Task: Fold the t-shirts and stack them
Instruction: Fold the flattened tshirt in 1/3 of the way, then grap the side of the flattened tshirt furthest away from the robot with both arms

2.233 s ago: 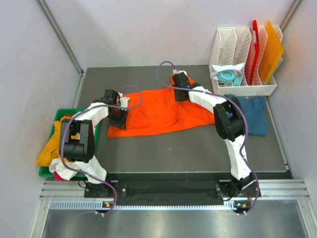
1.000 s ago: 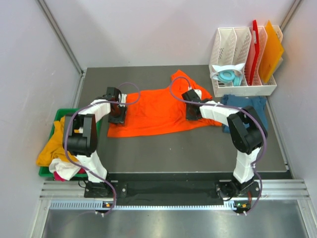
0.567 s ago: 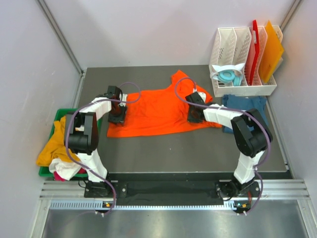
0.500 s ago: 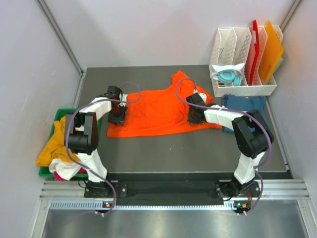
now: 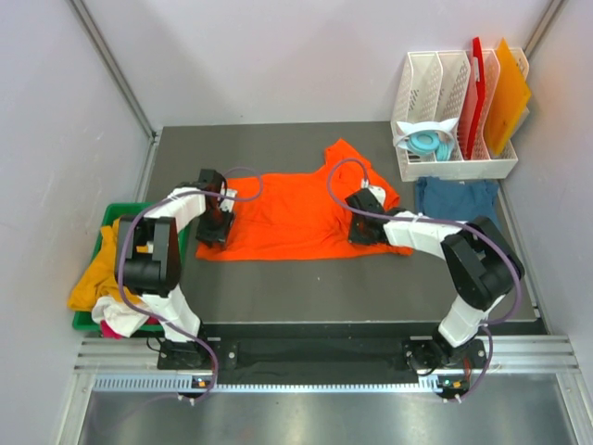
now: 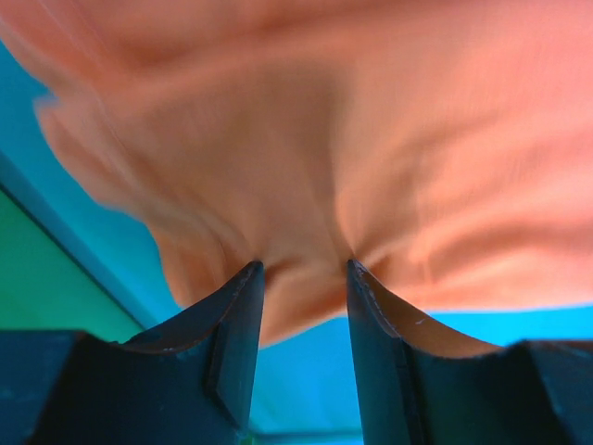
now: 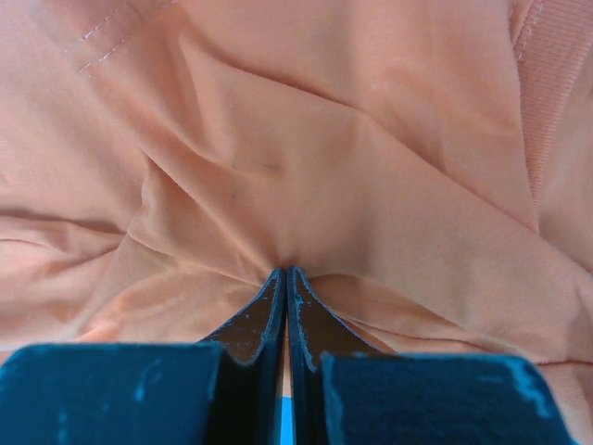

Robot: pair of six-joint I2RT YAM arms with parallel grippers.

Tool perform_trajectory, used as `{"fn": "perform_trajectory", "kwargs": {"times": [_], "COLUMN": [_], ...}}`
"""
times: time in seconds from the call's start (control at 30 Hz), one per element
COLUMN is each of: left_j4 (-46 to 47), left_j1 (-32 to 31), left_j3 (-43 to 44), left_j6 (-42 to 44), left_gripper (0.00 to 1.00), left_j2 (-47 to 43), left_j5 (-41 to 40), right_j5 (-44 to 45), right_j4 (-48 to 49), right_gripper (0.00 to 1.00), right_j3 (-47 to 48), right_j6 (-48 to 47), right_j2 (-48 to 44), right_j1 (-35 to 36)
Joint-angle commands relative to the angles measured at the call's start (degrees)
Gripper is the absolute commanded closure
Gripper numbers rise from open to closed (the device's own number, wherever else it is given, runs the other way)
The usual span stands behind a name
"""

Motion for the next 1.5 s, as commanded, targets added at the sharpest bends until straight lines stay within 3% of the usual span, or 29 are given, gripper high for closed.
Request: {"fn": "perform_trajectory", "kwargs": {"times": [0.0,0.27,0.43,0.47,0.6,0.73,0.9,1.07,1.27,1.47], "left_j4": [-5.6,-7.1,-7.5,-7.1,-2.2,7.2,13.7,14.4,12.6,13.2], "left_j1": [0.2,0.4,0.4,0.4,0.5,0.8,1.2,1.3,4.0,6.2], "left_j3": [-2.0,-5.7,-3.6,-3.1,3.8,9.0,17.3,27.2,41.5,47.6], "left_j6": [2.7,4.6,5.7,5.8,4.8,2.9,-1.0,-2.5,-3.8,-5.6], "left_gripper": [0.54,0.55,0.55,0.54,0.4,0.37,0.36,0.37,0.37,0.37], "left_j2": [-5.6,-9.3,-11.5,-12.1,-17.0,-16.3,-5.2,9.4,26.7,31.7], "left_j5": [-0.2,0.3,0.7,2.9,5.6,4.2,1.5,-1.3,-1.2,-1.0], "right_j5": [-8.7,-8.9,-6.4,-5.5,0.8,3.4,4.3,2.3,2.9,4.0], "right_j4": [-15.5,-15.2,-16.6,-16.9,-21.0,-25.3,-25.9,-27.4,-26.5,-24.6], "right_gripper": [1.0,1.0,0.97,0.94,0.63,0.58,0.57,0.58,0.58,0.58], "right_j3": [-7.3,-13.7,-11.2,-9.6,8.7,26.5,42.5,51.3,50.4,45.2], "right_j6": [1.9,3.1,1.7,0.9,-5.1,-11.8,-15.2,-16.3,-17.1,-17.3], "right_j2": [1.5,-1.9,-4.4,-5.6,-5.4,0.1,9.1,14.5,12.6,9.5], "right_j1": [3.6,5.2,5.8,5.8,5.1,0.6,-3.0,-6.0,-6.0,-6.0]}}
